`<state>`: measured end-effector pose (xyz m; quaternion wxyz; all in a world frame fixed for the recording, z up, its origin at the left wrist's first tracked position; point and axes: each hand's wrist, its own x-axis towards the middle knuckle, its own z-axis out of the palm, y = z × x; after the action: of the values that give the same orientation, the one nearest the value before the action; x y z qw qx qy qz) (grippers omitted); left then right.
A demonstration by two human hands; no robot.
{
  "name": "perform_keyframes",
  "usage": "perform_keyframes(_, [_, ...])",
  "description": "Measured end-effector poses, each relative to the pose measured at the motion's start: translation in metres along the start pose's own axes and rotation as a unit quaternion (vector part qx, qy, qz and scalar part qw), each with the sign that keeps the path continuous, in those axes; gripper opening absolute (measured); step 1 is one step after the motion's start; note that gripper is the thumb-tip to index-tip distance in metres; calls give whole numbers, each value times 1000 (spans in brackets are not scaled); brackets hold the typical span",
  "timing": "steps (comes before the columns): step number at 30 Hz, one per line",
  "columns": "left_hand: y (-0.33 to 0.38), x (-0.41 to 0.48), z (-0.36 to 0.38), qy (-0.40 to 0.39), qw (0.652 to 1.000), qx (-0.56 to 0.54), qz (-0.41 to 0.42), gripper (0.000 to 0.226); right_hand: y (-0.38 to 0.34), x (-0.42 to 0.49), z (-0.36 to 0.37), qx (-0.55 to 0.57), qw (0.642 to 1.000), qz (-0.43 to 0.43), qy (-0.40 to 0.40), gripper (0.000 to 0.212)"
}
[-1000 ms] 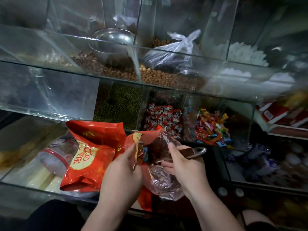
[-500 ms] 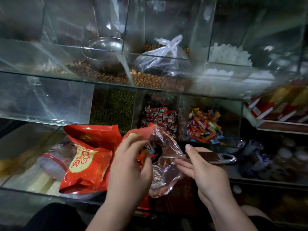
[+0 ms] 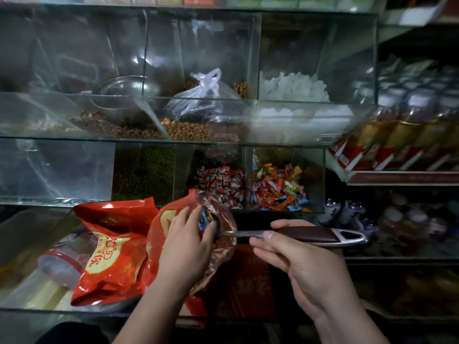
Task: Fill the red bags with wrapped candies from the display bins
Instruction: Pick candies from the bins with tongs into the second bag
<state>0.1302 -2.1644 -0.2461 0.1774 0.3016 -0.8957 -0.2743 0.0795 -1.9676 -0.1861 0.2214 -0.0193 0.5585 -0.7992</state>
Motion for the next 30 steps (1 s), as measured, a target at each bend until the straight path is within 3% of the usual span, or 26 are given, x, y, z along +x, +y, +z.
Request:
perform_keyframes(7, [13, -6, -4, 77, 995, 27, 63, 49, -11, -15, -1, 7, 999, -34, -31, 13])
perform_keyframes(13, [53, 16, -8, 95, 984, 23, 151, 43, -37, -19, -14, 45, 994, -103, -12, 25])
perform_keyframes(17, [96, 54, 5, 60, 969, 34, 238, 44, -55, -11, -29, 75, 983, -164, 38, 25])
perform_keyframes(21, [124, 93, 39, -42, 957, 48, 283, 49, -56, 13, -46, 96, 972, -190, 102, 28])
perform_keyframes(26, [130, 120, 83, -175, 961, 5, 216, 47, -32, 52, -58, 34, 961, -232, 147, 15])
perform_keyframes(30, [129, 123, 101, -189, 977, -34, 95, 38, -10, 79, -61, -219, 930, -261, 137, 19])
